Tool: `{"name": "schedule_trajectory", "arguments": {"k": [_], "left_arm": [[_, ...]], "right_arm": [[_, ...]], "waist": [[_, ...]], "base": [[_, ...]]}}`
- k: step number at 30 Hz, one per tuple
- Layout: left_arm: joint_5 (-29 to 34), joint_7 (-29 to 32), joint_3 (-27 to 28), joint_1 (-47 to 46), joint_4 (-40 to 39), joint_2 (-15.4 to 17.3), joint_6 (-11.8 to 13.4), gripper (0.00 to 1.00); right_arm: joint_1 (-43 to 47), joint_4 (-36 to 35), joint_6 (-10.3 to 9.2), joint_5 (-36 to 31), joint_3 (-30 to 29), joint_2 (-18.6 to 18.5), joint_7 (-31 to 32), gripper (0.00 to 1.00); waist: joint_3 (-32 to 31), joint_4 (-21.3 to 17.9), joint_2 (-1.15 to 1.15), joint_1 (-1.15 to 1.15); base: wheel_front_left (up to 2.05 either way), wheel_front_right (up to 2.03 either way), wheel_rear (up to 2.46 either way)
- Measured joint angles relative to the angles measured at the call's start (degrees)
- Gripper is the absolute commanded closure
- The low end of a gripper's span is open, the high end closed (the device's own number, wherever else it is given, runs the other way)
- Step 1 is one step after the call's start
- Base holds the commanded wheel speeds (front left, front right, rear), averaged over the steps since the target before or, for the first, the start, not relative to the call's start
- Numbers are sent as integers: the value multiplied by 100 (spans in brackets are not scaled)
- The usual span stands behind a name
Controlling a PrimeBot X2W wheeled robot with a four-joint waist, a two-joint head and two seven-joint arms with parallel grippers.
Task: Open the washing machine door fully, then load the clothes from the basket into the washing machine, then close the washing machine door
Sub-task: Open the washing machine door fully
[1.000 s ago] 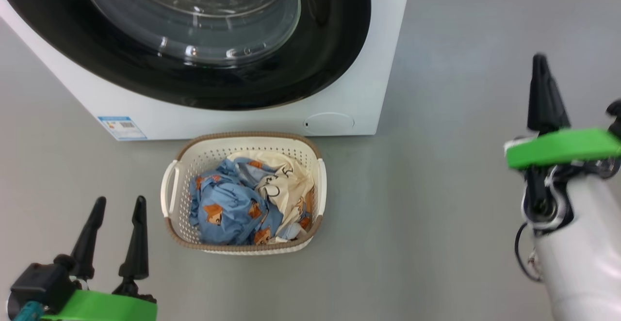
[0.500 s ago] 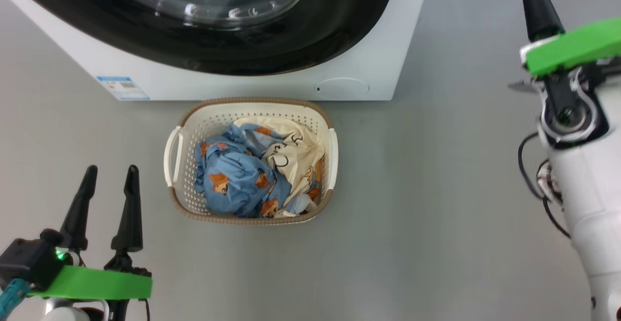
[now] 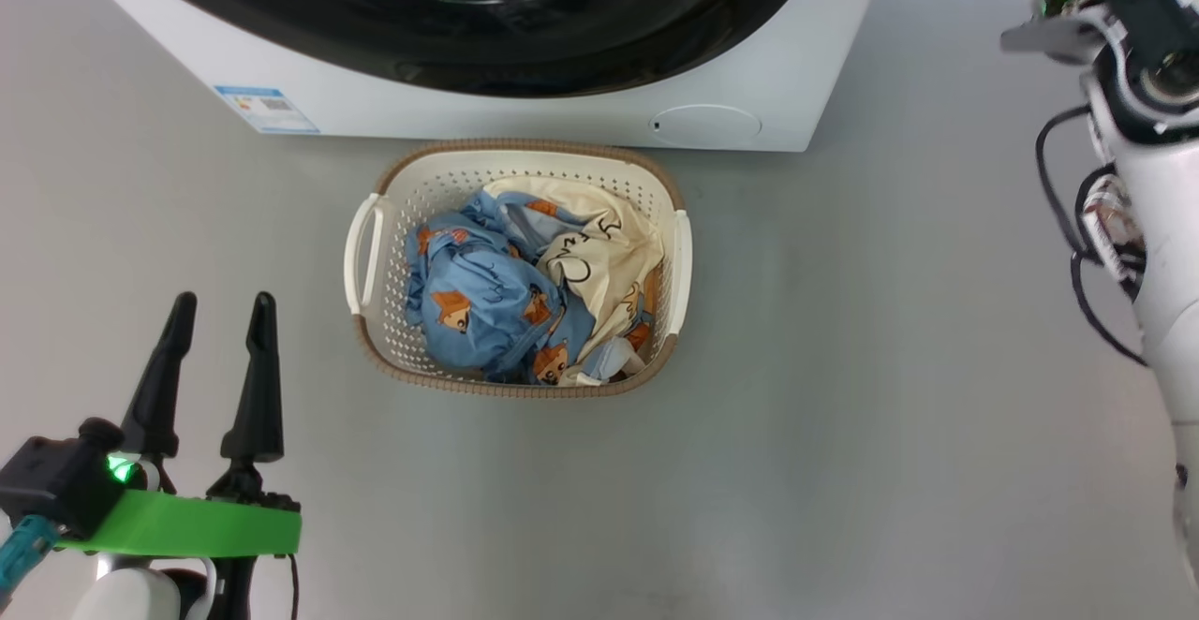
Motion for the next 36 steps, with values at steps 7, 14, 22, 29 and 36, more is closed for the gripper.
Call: {"name": "schedule_trajectory", "arguments": {"k": [7, 14, 22, 29, 36], "left_arm": [[-53, -1, -21, -51, -1, -3, 0, 0], [-119, 0, -49, -185, -2, -19, 0, 0], [-156, -1, -51, -231, -3, -42, 0, 0], [-166, -1, -45, -325, -16, -104, 0, 0], [-167, -1, -46, -330, -13, -140, 0, 0]], "right_arm": [[-570, 693, 0, 204, 49, -82, 485, 100], [-1143, 1136, 0, 159, 186, -48, 706, 100], [-1575, 1579, 0, 87, 293, 19, 727, 100], [-1879, 1778, 0, 29, 424, 120, 915, 100], [-1959, 1952, 0, -4, 474, 124, 1069, 100]], "waist": [[185, 117, 0, 0], [384, 216, 0, 0], [552, 338, 0, 0], [671, 406, 0, 0], [659, 439, 0, 0]], "base": [[0, 0, 0], [0, 0, 0], [0, 0, 0], [0, 0, 0], [0, 0, 0]]}}
